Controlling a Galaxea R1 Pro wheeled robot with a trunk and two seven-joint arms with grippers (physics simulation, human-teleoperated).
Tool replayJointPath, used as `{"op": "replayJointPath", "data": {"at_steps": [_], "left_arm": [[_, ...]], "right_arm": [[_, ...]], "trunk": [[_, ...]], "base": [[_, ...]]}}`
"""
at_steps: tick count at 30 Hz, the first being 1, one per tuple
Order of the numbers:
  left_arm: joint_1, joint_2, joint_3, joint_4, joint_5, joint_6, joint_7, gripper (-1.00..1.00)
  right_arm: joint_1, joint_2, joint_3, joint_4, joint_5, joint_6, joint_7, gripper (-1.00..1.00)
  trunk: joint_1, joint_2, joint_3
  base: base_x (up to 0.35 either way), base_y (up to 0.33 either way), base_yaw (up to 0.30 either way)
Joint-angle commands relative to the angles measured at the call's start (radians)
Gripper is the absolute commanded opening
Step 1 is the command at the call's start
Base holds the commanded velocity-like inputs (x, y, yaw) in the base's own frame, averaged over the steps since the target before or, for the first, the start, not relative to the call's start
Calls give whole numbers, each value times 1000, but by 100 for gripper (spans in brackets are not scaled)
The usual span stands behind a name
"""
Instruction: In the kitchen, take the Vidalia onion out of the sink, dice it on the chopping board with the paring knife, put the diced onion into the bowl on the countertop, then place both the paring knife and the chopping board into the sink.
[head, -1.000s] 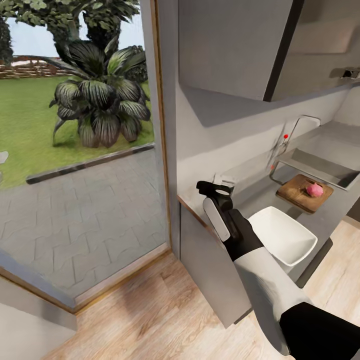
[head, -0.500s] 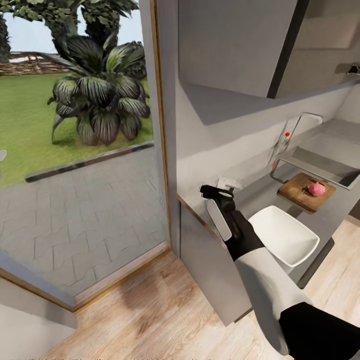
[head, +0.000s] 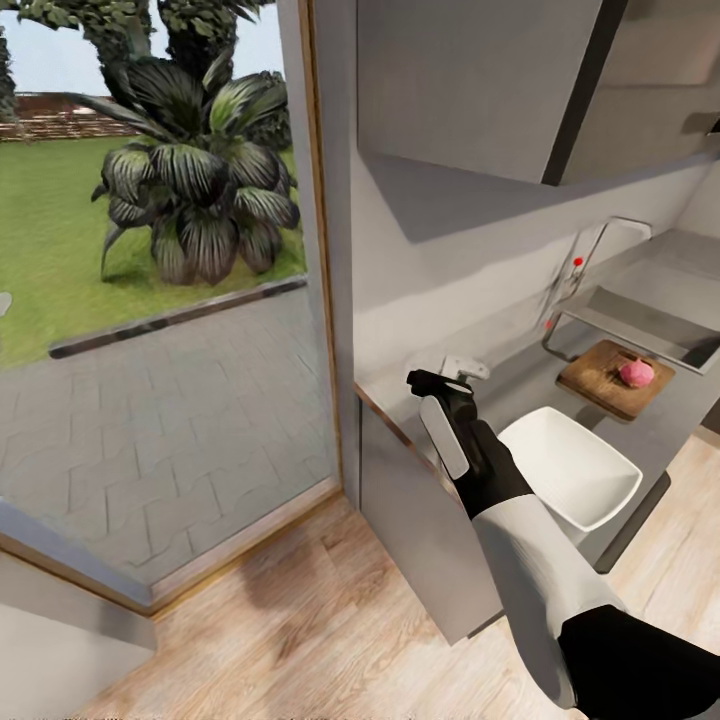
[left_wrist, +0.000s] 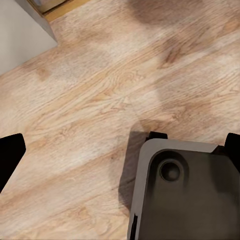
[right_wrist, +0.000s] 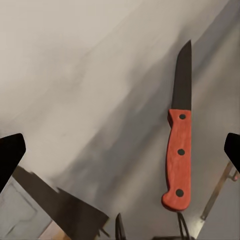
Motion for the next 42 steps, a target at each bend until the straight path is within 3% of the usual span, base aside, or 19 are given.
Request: {"op": "replayJointPath", "data": {"at_steps": [1, 6, 8, 10, 13, 15, 42], "left_arm": [[0, 1, -4, -1, 6, -2, 6, 100], [-1, 1, -3, 9, 5, -2, 6, 100], [-1, 1, -3, 14, 5, -2, 6, 100], [-1, 1, -2, 17, 5, -2, 6, 100], [-1, 1, -2, 17, 5, -2, 6, 100], [-1, 1, -2, 17, 5, -3, 6, 100], [-1, 1, -3, 16, 5, -3, 6, 100]], "right_arm": [[-1, 0, 2, -1, -7, 3, -8, 100], [-1, 0, 0, -1, -8, 3, -6, 100], [-1, -12, 0, -3, -20, 3, -5, 100], [0, -57, 0, -10, -141, 5, -5, 100], [-1, -94, 3, -12, -233, 6, -5, 100], [-1, -103, 4, -12, -252, 6, -5, 100], [-1, -105, 9, 0, -252, 0, -8, 100]], "trunk": [[1, -2, -3], [1, -2, -10], [1, -2, -12], [1, -2, -15], [1, -2, -18], [1, -2, -21], [1, -2, -54]], "base": [[0, 0, 0], [0, 0, 0], [0, 0, 0], [0, 0, 0], [0, 0, 0], [0, 0, 0], [66, -11, 0]]}}
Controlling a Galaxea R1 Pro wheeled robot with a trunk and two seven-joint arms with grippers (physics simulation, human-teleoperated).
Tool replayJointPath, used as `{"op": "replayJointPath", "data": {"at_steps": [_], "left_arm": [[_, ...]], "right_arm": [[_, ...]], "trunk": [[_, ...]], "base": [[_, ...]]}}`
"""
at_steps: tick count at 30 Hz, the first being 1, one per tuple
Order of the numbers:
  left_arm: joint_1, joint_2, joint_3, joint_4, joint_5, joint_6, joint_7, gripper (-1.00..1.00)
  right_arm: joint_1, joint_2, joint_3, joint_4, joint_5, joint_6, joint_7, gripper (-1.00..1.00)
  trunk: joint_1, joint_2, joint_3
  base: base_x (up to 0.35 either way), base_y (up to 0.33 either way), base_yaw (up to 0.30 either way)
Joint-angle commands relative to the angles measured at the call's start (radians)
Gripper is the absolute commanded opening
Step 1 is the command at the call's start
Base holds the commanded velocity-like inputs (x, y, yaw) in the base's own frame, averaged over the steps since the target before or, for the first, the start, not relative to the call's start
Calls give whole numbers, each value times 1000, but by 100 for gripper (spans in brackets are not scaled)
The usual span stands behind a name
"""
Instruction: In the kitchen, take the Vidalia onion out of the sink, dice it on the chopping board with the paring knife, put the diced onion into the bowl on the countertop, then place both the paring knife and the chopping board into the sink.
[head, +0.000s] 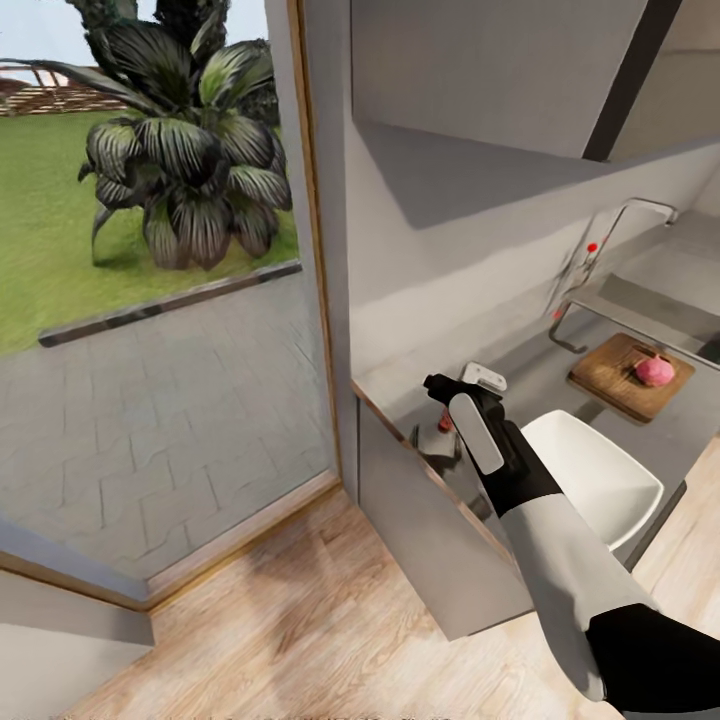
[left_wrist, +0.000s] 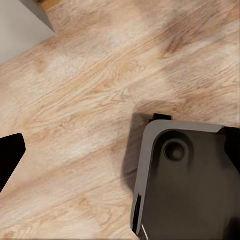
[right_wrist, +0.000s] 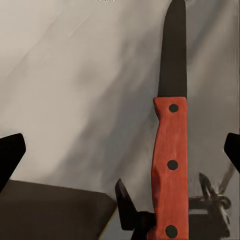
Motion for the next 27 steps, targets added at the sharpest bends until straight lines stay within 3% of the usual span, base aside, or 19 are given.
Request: {"op": "replayJointPath", "data": {"at_steps": [1, 27], "left_arm": [[0, 1, -4, -1, 5, -2, 6, 100], [0, 0, -4, 8, 5, -1, 6, 100]], "right_arm": [[-1, 0, 2, -1, -7, 2, -8, 100], [-1, -2, 2, 43, -8, 1, -5, 100]], "trunk": [[1, -2, -3], [1, -2, -38]], "base": [[1, -121, 0], [0, -11, 0]]}}
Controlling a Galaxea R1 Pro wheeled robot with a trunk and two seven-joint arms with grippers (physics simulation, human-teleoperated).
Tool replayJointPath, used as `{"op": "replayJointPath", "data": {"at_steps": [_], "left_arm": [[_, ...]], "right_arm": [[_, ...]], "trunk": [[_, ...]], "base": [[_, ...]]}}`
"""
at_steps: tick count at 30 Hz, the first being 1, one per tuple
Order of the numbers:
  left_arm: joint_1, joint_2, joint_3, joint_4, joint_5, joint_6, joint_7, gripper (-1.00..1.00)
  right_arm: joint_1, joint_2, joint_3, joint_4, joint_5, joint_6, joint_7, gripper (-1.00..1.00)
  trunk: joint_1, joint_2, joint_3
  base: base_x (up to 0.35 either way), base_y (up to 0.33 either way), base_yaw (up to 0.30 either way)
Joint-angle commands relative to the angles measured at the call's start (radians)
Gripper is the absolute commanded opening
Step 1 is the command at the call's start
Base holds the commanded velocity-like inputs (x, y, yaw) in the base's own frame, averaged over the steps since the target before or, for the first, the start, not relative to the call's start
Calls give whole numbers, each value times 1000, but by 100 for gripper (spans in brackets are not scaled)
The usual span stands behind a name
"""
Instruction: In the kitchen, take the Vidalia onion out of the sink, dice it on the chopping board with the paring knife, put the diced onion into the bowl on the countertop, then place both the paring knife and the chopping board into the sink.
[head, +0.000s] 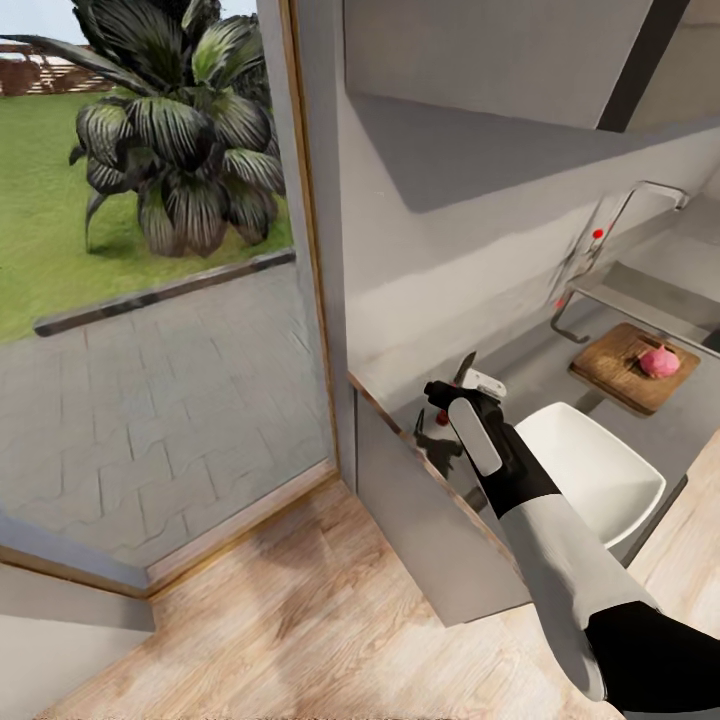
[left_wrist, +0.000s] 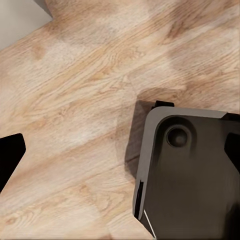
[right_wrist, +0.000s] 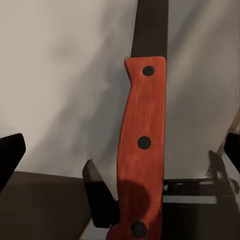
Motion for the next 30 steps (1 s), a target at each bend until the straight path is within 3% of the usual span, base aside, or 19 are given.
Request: {"op": "replayJointPath", "data": {"at_steps": [1, 21, 30], "left_arm": [[0, 1, -3, -1, 5, -2, 6, 100], [0, 1, -3, -1, 5, -2, 6, 100], [0, 1, -3, -1, 5, -2, 6, 100]], "right_arm": [[-1, 0, 2, -1, -7, 2, -8, 100], [-1, 2, 2, 13, -7, 1, -8, 100], [-1, 7, 3, 13, -6, 6, -12, 100]], "trunk": [[1, -2, -3], [1, -2, -35], [1, -2, -38]], "base": [[0, 0, 0], [0, 0, 0], [0, 0, 0]]}}
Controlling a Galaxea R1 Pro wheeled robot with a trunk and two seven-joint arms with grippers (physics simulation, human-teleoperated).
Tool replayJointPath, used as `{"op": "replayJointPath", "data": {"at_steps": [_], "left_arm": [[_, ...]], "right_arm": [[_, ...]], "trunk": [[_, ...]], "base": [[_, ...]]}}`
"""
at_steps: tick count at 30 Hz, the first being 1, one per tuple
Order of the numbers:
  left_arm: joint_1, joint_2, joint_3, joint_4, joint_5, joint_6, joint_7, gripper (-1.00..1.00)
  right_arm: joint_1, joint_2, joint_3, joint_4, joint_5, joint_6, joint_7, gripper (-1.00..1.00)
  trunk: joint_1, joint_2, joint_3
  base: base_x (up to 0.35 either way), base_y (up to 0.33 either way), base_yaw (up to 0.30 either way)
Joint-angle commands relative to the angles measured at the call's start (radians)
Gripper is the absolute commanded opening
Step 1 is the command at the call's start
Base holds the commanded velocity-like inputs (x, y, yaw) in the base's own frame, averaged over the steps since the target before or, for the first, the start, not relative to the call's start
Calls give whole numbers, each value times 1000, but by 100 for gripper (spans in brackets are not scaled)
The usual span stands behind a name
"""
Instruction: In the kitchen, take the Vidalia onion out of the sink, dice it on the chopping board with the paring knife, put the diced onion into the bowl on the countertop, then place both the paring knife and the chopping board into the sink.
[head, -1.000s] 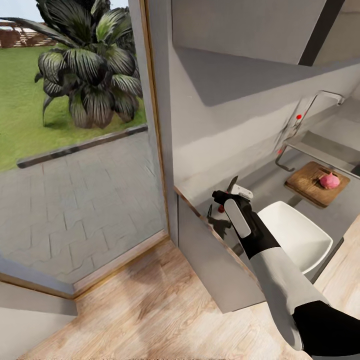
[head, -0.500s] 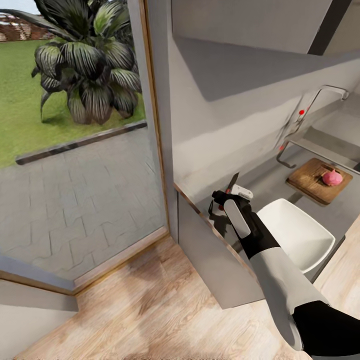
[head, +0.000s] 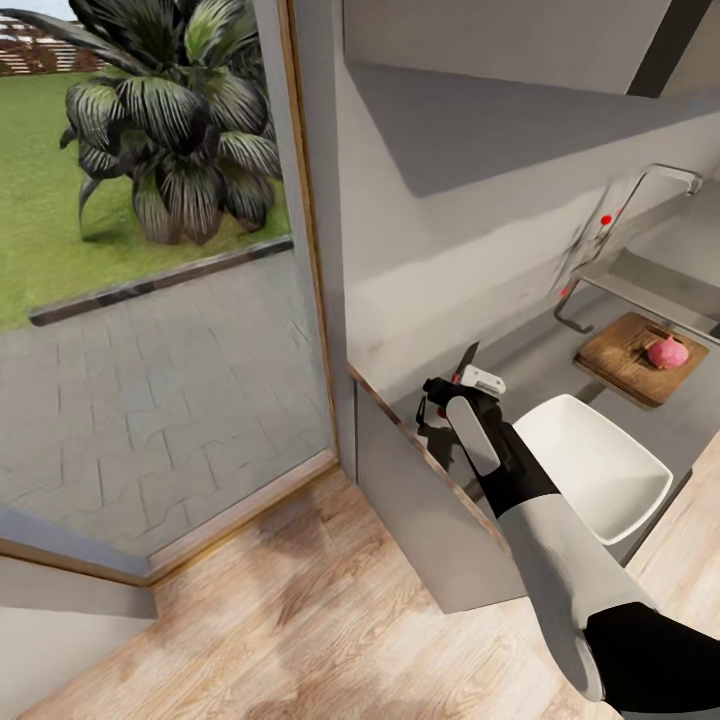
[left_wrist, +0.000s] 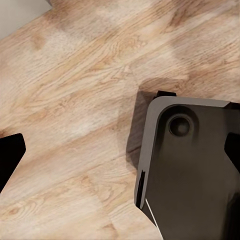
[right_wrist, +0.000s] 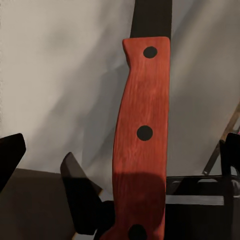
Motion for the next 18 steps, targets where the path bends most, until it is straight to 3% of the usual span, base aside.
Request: {"op": "replayJointPath", "data": {"at_steps": [1, 7, 8, 18], "left_arm": [[0, 1, -4, -1, 6, -2, 6, 100], [0, 1, -4, -1, 5, -2, 6, 100], [0, 1, -4, -1, 6, -2, 6, 100], [0, 1, -4, -1, 6, -2, 6, 100]], "right_arm": [[0, 0, 1, 32, -33, 0, -11, 100], [0, 0, 1, 31, -34, 1, -11, 100], [0, 0, 1, 31, -34, 0, -11, -100], [0, 2, 1, 31, -36, 0, -11, -100]], "trunk": [[1, -1, -2], [1, -1, -2], [1, -1, -2], [1, -1, -2]], "base": [[0, 0, 0], [0, 0, 0], [0, 0, 0], [0, 0, 0]]}}
